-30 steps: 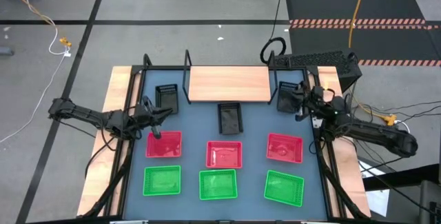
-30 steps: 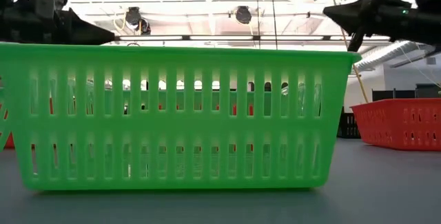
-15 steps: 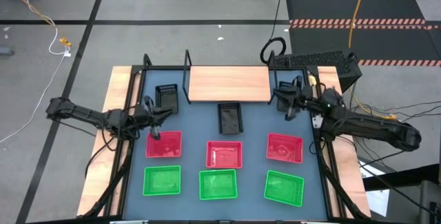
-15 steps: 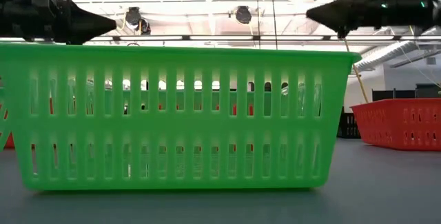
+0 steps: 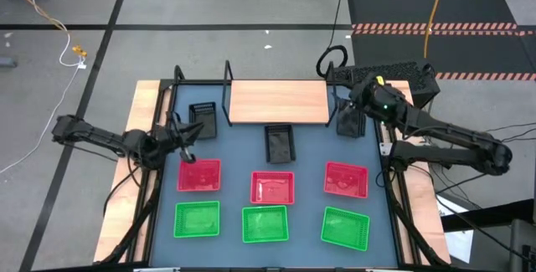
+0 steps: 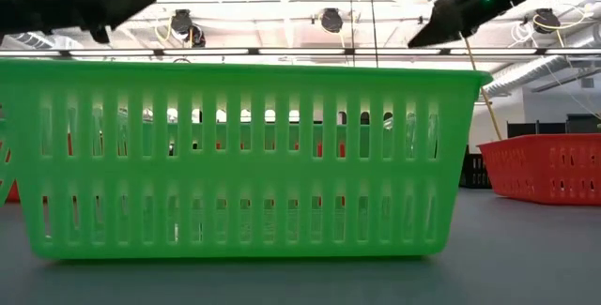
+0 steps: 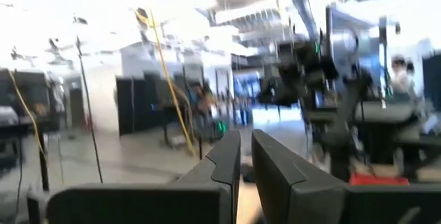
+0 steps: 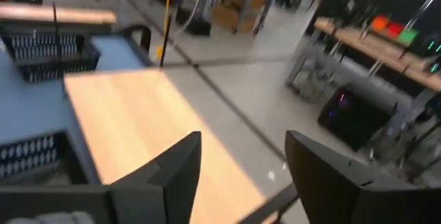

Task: Stack baskets on shelf by color
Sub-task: Put the top right black bin on the shelf

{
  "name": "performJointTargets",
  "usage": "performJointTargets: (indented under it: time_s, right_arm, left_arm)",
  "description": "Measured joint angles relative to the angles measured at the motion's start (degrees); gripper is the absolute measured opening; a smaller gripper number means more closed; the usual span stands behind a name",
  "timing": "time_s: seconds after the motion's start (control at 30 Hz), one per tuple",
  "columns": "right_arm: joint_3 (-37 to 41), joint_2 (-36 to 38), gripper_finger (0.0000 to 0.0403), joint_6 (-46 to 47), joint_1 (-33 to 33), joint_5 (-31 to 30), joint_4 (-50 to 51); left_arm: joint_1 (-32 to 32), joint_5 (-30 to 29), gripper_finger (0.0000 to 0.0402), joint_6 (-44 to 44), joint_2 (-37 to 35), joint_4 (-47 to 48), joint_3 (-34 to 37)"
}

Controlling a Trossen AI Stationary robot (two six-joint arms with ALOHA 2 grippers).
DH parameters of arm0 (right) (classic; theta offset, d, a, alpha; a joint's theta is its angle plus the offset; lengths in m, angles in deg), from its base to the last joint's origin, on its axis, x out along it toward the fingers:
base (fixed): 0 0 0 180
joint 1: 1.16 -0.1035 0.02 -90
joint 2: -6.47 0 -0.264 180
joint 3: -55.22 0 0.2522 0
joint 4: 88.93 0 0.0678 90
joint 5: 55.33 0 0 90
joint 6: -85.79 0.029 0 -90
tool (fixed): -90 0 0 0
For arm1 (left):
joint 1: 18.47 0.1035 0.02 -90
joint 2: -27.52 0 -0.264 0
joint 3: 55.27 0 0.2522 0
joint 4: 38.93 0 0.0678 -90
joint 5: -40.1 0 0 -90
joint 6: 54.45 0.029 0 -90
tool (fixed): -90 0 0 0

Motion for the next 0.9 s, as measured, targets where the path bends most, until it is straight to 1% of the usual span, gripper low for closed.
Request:
performJointTargets:
  time_s: [0.03,0.07,0.13,0.2,0.27,0.4,0.43,0.53,0.63,0.7,0.8,0.9]
  right_arm:
    - [-0.54,-0.06,0.0216,1.56,-0.20,0.86,2.88]
    - [-1.06,0.05,0.0221,3.27,-0.57,2.98,5.83]
    - [-2.42,0.47,0.0229,5.32,-1.57,9.47,12.20]
    - [-3.68,0.71,0.0236,7.02,-3.07,13.04,18.89]
    - [-4.94,0.84,0.0239,9.36,-4.42,12.62,24.71]
    - [-5.56,1.18,0.0237,12.23,-5.74,5.21,32.30]
    - [-5.56,0.95,0.0236,13.10,-5.76,4.17,33.01]
    - [-5.56,-0.35,0.0234,16.26,-5.80,4.82,34.92]
    - [-5.56,-2.15,0.0234,21.89,-5.99,7.85,35.14]
    - [-5.17,-3.21,0.0234,24.92,-6.97,9.06,34.94]
    - [-3.88,-5.60,0.0233,26.34,-9.15,8.77,34.54]
    - [-1.74,-8.14,0.0233,25.45,-9.89,8.82,30.62]
  left_arm:
    - [0.00,0.11,0.0042,0.58,0.37,-1.36,0.00]
    - [0.00,0.23,0.0042,0.62,0.69,-1.90,-0.05]
    - [0.00,1.10,0.0042,0.21,1.32,-1.14,-0.65]
    - [0.00,1.79,0.0042,-0.17,2.26,-0.76,-0.90]
    - [-0.02,1.85,0.0042,-1.25,3.89,-0.48,-0.90]
    - [-0.02,1.87,0.0042,-1.36,7.71,-0.27,-0.90]
    - [-0.02,1.81,0.0042,-0.87,8.54,-0.43,-0.90]
    - [0.91,1.57,0.0042,2.22,10.25,-1.89,-0.92]
    - [3.80,1.47,0.0042,4.51,10.79,-4.57,-1.08]
    - [6.48,1.39,0.0042,4.82,10.80,-4.24,-2.12]
    - [10.24,2.32,0.0042,2.68,11.27,-1.01,-3.91]
    - [13.58,4.86,0.0042,1.53,12.67,3.69,-6.03]
